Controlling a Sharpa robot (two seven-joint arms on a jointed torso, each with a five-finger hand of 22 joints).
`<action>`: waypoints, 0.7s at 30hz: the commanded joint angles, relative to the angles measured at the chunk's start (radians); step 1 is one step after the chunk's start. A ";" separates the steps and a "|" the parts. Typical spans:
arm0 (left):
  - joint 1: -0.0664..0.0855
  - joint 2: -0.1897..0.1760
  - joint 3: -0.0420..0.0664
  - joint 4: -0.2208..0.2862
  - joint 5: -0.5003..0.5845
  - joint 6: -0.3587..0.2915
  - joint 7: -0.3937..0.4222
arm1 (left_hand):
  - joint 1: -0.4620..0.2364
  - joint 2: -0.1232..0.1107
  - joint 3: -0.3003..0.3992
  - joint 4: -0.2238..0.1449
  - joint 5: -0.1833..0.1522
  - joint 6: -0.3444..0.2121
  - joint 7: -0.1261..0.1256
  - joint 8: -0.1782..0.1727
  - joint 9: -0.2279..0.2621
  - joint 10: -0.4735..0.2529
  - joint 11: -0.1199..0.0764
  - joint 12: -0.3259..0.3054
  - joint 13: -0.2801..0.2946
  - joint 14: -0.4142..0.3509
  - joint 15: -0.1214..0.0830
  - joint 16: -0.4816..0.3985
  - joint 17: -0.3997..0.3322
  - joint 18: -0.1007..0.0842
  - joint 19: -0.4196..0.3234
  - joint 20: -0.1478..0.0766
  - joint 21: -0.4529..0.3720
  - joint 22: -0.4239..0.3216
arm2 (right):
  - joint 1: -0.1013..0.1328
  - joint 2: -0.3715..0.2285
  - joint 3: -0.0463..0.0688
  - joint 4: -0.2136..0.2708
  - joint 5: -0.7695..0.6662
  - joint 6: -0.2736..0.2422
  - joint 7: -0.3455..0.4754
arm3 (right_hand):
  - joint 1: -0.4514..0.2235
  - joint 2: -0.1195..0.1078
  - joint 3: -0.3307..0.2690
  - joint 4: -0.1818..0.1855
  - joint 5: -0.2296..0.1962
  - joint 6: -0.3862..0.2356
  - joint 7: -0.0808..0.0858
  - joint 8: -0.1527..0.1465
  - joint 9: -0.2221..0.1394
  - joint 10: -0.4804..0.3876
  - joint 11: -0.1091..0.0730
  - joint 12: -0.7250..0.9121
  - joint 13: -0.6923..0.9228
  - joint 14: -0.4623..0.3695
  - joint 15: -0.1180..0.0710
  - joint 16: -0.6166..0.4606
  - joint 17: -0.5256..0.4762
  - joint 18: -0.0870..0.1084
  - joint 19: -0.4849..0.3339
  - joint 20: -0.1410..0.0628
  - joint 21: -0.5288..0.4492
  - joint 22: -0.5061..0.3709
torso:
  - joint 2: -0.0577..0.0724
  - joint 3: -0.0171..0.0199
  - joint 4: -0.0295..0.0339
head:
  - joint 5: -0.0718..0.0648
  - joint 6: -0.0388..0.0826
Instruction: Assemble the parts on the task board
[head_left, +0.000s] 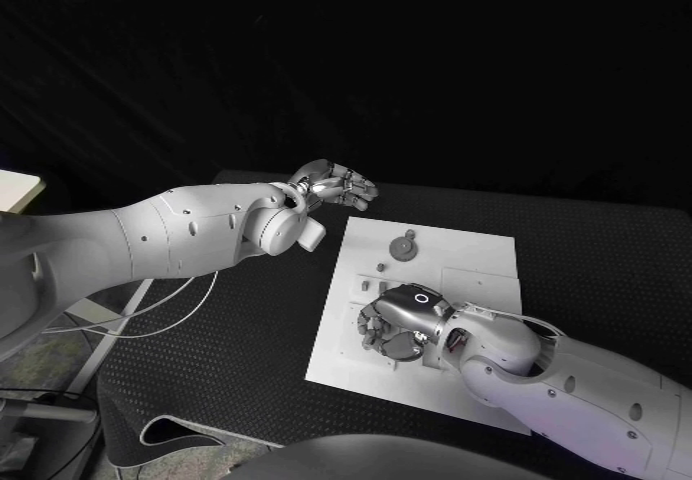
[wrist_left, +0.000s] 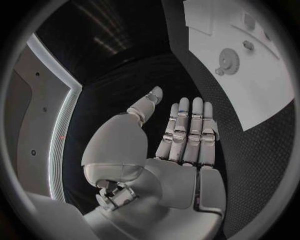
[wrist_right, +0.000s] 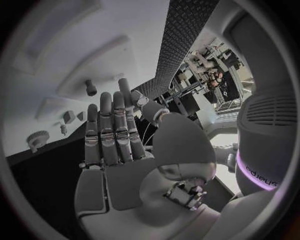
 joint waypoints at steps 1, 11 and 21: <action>0.001 0.002 0.001 0.002 0.006 0.008 0.008 | 0.004 0.006 -0.007 -0.001 -0.001 -0.007 -0.001 0.003 -0.001 -0.005 0.001 -0.001 -0.002 0.002 0.004 -0.005 0.002 -0.005 -0.005 -0.002 0.005 -0.001 | -0.005 0.007 -0.002 -0.009 -0.042 0.007 0.007 | 0.002 0.005 -0.001 0.004 0.003 0.000 0.003 0.003 0.024 -0.008 0.000 -0.003 0.001 0.001 0.005 -0.006 0.002 0.014 0.000 0.003 -0.006 0.008 | 0.001 0.0006 -0.0003 | 0.001 -0.002; 0.001 0.003 0.001 0.000 0.006 0.009 0.007 | 0.004 0.006 -0.007 -0.001 -0.001 -0.007 -0.001 0.004 -0.001 -0.005 0.001 -0.001 -0.002 0.002 0.004 -0.006 0.003 -0.005 -0.005 -0.002 0.005 -0.002 | -0.012 0.012 -0.003 -0.020 -0.057 0.010 0.001 | 0.003 0.005 -0.001 0.004 0.003 0.001 0.003 0.003 0.024 -0.008 0.000 -0.003 0.002 0.002 0.005 -0.006 0.002 0.014 0.001 0.003 -0.007 0.009 | 0.000 0.0007 -0.0003 | 0.003 -0.005; 0.001 0.001 0.001 0.001 0.006 0.009 0.006 | 0.004 0.006 -0.007 -0.001 -0.001 -0.007 -0.001 0.004 -0.001 -0.005 0.001 -0.001 -0.002 0.002 0.004 -0.007 0.003 -0.005 -0.005 -0.002 0.005 -0.002 | -0.012 0.010 -0.003 -0.025 -0.076 0.006 -0.008 | 0.003 0.004 -0.002 0.004 0.003 0.001 0.003 0.003 0.025 -0.008 0.000 -0.004 0.003 0.002 0.005 -0.007 0.003 0.014 0.001 0.003 -0.008 0.009 | 0.000 0.0009 -0.0012 | 0.005 -0.007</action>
